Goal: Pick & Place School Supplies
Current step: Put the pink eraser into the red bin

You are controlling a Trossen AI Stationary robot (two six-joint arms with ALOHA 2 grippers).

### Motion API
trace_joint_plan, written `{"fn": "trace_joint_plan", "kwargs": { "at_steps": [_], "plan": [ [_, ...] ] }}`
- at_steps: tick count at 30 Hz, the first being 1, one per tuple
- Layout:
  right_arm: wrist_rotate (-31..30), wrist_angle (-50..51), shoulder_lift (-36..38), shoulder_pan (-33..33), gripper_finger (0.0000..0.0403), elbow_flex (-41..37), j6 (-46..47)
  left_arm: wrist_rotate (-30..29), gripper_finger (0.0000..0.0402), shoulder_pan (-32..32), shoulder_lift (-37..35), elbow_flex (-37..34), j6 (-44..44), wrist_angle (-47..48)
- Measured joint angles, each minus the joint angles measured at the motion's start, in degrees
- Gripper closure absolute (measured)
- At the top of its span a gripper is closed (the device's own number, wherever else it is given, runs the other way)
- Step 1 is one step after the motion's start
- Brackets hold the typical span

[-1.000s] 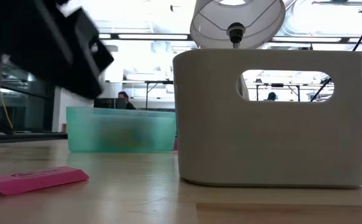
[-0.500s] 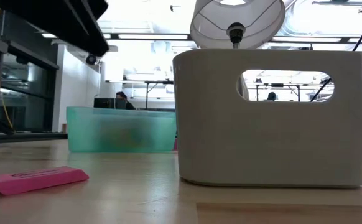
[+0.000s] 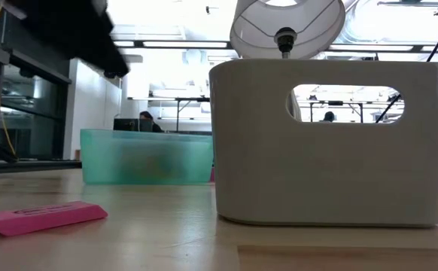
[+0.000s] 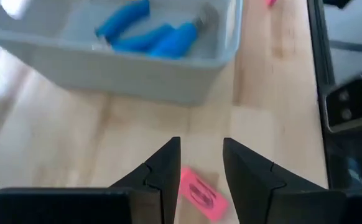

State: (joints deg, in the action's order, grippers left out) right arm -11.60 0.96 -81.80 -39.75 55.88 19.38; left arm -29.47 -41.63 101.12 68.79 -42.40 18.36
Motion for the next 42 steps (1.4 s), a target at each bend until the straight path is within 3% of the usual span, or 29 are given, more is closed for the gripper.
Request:
{"fn": "trace_joint_plan", "kwargs": {
  "at_steps": [4, 15, 21, 32, 42],
  "plan": [
    [0.0, 0.3, 0.0, 0.0, 0.0259, 0.0, -0.2, 4.9, 0.0287, -0.2, 0.0, 0.0, -4.3, 1.6],
    [-0.2, 0.4, 0.0, 0.0, 0.0259, 0.0, -1.2, 10.7, 0.0287, -0.2, 2.7, 0.0, -11.0, 4.4],
    [-0.2, 0.5, 0.0, 0.0, 0.0259, 0.0, -1.2, 11.8, 0.0287, -0.2, 4.9, 0.0, -9.6, 4.8],
    [-0.2, 0.6, 0.0, 0.0, 0.0259, 0.0, -0.1, 3.0, 0.0287, -3.7, 4.9, 0.0, 3.9, 4.5],
    [-0.2, 0.1, 0.0, 0.0, 0.0259, 0.0, -0.1, -3.8, 0.0287, -5.9, 4.9, 0.0, 8.0, 4.8]
  ]
}}
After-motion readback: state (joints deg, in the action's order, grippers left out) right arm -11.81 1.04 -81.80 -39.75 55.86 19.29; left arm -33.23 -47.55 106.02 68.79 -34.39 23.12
